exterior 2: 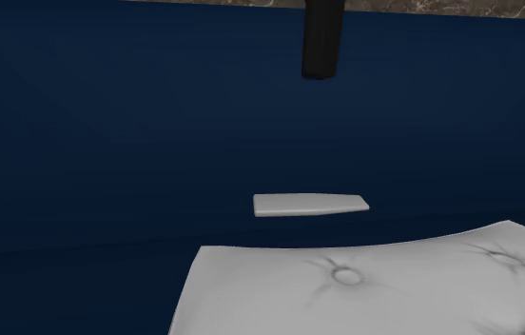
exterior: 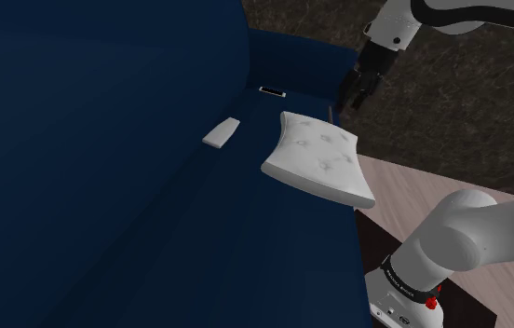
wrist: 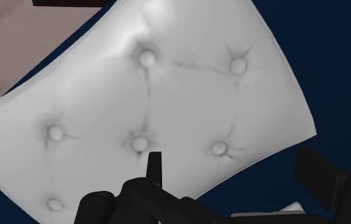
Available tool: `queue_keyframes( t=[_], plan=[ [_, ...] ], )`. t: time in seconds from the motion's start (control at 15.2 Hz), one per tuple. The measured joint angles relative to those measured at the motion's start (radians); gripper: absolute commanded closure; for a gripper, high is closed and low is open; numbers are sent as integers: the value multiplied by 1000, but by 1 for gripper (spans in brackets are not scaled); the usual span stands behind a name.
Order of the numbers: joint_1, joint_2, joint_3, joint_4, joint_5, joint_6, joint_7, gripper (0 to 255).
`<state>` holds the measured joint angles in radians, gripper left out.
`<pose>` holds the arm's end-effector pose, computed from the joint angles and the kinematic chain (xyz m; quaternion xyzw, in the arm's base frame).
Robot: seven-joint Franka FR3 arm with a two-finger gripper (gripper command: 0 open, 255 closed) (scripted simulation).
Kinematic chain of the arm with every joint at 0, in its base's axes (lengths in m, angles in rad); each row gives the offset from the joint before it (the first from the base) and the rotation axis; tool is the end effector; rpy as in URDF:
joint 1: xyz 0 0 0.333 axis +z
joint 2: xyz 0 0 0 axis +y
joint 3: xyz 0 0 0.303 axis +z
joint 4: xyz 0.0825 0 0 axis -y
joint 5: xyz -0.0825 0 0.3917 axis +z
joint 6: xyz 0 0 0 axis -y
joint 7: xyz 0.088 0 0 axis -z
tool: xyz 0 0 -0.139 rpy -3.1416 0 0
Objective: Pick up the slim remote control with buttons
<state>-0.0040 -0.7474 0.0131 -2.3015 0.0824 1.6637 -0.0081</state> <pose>0.3474 0.0148 0.5721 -0.9978 -0.0055 -0.0548 0.0366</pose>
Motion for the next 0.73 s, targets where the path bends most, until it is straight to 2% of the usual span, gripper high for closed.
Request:
queue_keyframes(
  t=[0.2,0.73],
  plan=[
    [-4,27,27,-1,15,28,51,0],
    [-42,252,186,71,70,184,380,0]
  ],
)
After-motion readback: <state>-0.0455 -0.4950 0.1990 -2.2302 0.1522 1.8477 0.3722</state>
